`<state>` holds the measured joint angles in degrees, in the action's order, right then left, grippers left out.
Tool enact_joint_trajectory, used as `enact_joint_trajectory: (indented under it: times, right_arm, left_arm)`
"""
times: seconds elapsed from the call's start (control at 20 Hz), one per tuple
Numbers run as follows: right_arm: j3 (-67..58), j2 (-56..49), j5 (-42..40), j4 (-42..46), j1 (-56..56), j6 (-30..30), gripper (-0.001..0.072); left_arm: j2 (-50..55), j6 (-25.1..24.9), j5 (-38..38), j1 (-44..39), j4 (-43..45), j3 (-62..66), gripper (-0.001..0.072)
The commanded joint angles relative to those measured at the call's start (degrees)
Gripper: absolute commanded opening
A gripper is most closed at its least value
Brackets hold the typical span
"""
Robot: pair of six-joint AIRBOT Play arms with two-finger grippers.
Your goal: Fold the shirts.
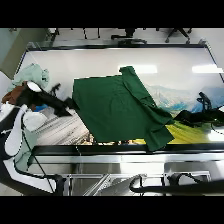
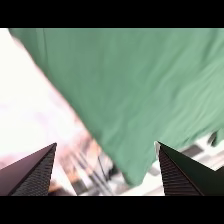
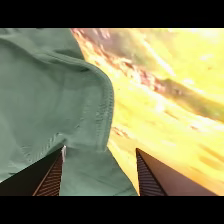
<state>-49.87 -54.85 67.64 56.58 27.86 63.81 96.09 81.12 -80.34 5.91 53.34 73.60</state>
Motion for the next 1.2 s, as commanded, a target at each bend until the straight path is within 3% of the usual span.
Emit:
enact_joint_trajectory:
  times: [0.0,0.1,0.2,0.25,0.3,0.35,0.4,0.45,0.6,0.75,0.9,1.15]
  right_arm:
    - [-0.2,-5.6,0.4,-2.7,-0.7,-3.1,0.0503]
    - [-0.2,-8.9,0.1,-9.4,-1.2,-7.7,0.0502]
    - [-0.2,-11.3,0.2,-15.5,-1.2,-10.1,0.0496]
    - [-0.3,-11.8,0.8,-17.3,-1.2,-10.1,0.0396]
    - [-0.4,-11.8,2.1,-18.8,-1.2,-11.4,0.0087]
    - [-0.5,-11.6,3.9,-20.4,-1.1,-13.2,0.0017]
    - [-0.8,-11.0,6.2,-22.1,-0.7,-14.6,0.0017]
    - [-1.7,-10.2,7.6,-23.4,-0.4,-14.6,0.0017]
    - [-7.5,-5.8,12.6,-32.5,2.4,-14.5,0.0017]
    - [-17.1,1.6,14.9,-47.7,6.1,-14.6,0.0017]
    - [-29.0,9.2,7.7,-57.2,10.1,-16.1,0.0017]
    - [-42.3,18.3,-4.8,-57.8,11.5,-21.4,0.0017]
  left_arm:
    - [-5.0,-4.3,10.8,-5.4,-6.6,-17.9,0.0692]
    - [-4.9,-7.8,16.1,-10.2,-12.7,-22.7,0.0692]
    - [-4.5,-7.8,18.8,-14.1,-12.6,-24.9,0.0692]
    - [-4.0,-7.8,18.6,-15.2,-12.9,-25.0,0.0692]
    - [-3.6,-7.7,18.0,-15.9,-13.4,-25.0,0.0639]
    - [-3.4,-7.9,17.1,-16.0,-14.6,-25.0,0.0405]
    - [-3.4,-9.5,15.1,-15.7,-16.5,-24.3,0.0056]
    - [-3.4,-10.8,11.8,-15.2,-18.1,-22.6,0.0014]
    - [-5.9,-11.6,-0.4,-11.6,-24.0,-13.9,0.0011]
    - [-14.1,-9.8,-4.3,-7.3,-29.1,-1.5,0.001]
    - [-22.3,-7.6,-5.8,-3.0,-34.6,16.1,0.0011]
    - [-30.3,-6.4,-0.2,2.4,-34.7,45.2,0.0011]
